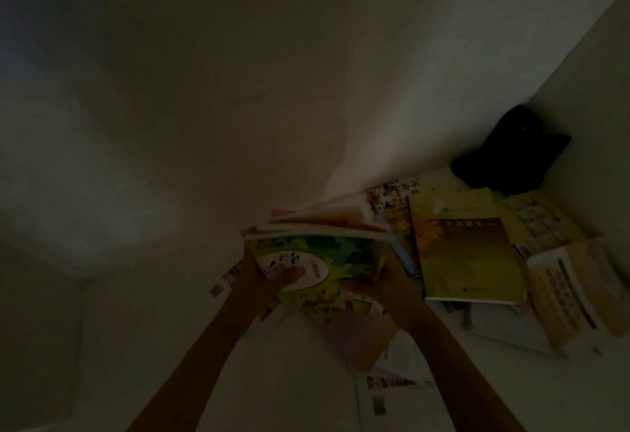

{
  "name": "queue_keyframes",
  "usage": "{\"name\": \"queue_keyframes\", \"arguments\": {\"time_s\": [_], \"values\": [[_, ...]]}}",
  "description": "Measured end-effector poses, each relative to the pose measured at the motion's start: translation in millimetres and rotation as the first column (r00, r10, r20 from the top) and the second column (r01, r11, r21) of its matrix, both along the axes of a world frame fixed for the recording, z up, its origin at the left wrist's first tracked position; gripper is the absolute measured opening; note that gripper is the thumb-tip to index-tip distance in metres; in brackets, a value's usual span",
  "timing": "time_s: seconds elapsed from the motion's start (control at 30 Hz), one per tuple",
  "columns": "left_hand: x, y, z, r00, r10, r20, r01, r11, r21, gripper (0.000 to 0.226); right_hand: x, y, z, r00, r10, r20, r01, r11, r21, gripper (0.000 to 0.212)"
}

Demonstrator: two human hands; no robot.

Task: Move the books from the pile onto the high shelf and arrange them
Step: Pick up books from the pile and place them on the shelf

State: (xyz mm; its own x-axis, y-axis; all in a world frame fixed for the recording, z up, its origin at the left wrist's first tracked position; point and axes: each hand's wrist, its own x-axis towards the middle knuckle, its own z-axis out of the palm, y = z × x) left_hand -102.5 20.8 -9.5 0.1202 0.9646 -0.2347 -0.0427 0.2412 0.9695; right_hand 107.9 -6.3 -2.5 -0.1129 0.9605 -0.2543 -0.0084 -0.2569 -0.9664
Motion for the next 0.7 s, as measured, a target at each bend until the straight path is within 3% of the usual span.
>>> {"name": "queue_keyframes", "arguments": {"time_s": [0.07, 0.17, 0.33, 0.5, 0.57, 0.63, 0.7], "values": [[5, -3, -9, 1.000, 0.018, 0.014, -0.017, 0.997, -0.071, 0.057, 3, -7, -13, 0.998, -0.028, 0.055, 0.028, 1.000, 0.004, 0.046], [21, -5, -15, 1.000, 0.013, 0.013, -0.011, 0.984, -0.179, 0.069, -1, -17, -26, 0.988, -0.149, 0.038, 0.150, 0.988, -0.030, 0.071], [33, -2, -17, 1.000, 0.009, 0.024, -0.006, 0.994, -0.111, 0.057, -13, -27, -32, 0.956, -0.293, -0.006, 0.293, 0.956, 0.026, 0.066], [22, -7, -26, 0.993, -0.072, -0.095, 0.071, 0.997, -0.016, 0.120, -4, -33, -46, 0.961, -0.271, 0.054, 0.262, 0.955, 0.138, 0.071], [19, -11, -33, 0.984, -0.090, -0.156, 0.088, 0.996, -0.014, 0.119, -6, -43, -54, 0.968, -0.219, 0.121, 0.204, 0.971, 0.125, 0.093], [19, -14, -41, 0.985, -0.079, -0.155, 0.072, 0.996, -0.050, 0.108, -12, -50, -60, 0.966, -0.191, 0.177, 0.173, 0.979, 0.111, 0.096], [22, -13, -44, 0.987, -0.084, -0.140, 0.069, 0.992, -0.104, 0.124, -19, -52, -63, 0.954, -0.229, 0.193, 0.202, 0.968, 0.149, 0.096]]}}
